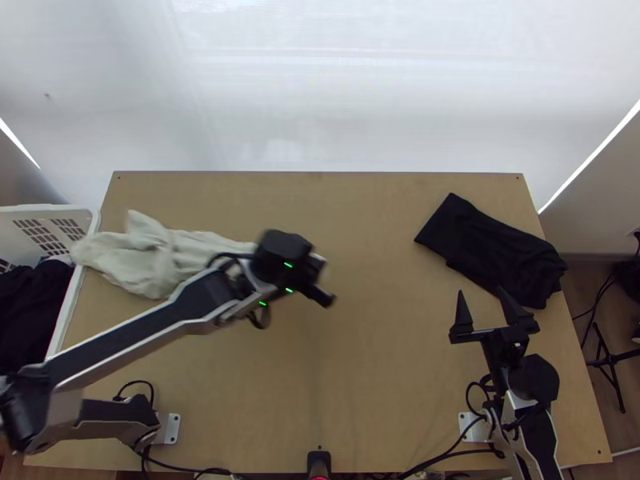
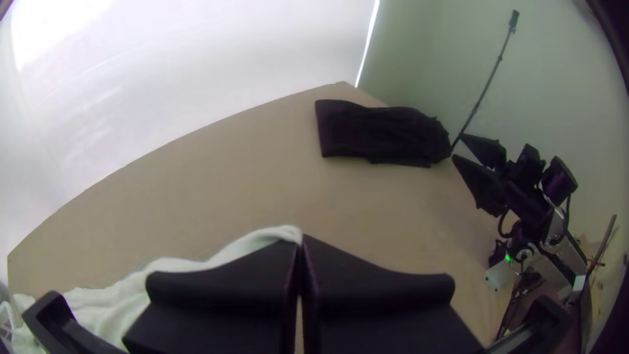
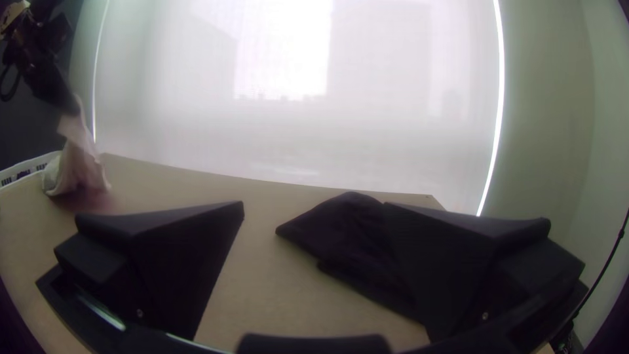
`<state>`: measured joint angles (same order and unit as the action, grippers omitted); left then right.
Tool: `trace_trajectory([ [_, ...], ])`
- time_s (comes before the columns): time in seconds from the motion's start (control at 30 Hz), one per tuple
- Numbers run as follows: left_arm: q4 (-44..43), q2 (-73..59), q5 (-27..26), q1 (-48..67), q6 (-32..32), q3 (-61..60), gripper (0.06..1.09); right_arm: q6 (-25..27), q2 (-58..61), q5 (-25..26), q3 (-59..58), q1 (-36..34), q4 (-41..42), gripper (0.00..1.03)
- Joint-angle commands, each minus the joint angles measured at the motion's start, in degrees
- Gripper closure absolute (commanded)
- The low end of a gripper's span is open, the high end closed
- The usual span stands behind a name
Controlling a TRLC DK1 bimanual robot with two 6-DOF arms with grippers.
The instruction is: Fold the t-shirt
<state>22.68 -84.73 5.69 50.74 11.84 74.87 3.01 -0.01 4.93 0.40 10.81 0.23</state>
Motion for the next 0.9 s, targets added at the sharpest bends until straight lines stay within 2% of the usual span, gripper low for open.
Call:
trace_trajectory([
  [0.0, -4.0, -8.9, 2.0, 9.0, 2.0, 7.6, 1.05, 0.0, 0.0, 0.1, -0.1, 0.0, 0.0, 0.04],
  [0.37, -3.3, -12.9, 1.9, 15.2, 9.9, 21.4, 1.05, 0.0, 0.0, 0.0, 0.0, 0.0, 0.0, 0.04],
  [0.53, 0.9, -13.1, 2.0, 15.3, 11.6, 24.8, 1.05, 0.0, 0.0, 0.0, -0.1, 0.0, 0.0, 0.04],
  [0.67, 6.0, -8.8, 2.1, 12.2, 8.3, 18.0, 1.05, 0.0, 0.0, 0.0, 0.0, 0.0, 0.0, 0.04],
  [0.87, 6.1, 6.3, -0.5, 0.9, 1.6, -7.4, 1.05, 0.0, 0.0, 0.0, 0.0, 0.0, 0.0, 0.04],
])
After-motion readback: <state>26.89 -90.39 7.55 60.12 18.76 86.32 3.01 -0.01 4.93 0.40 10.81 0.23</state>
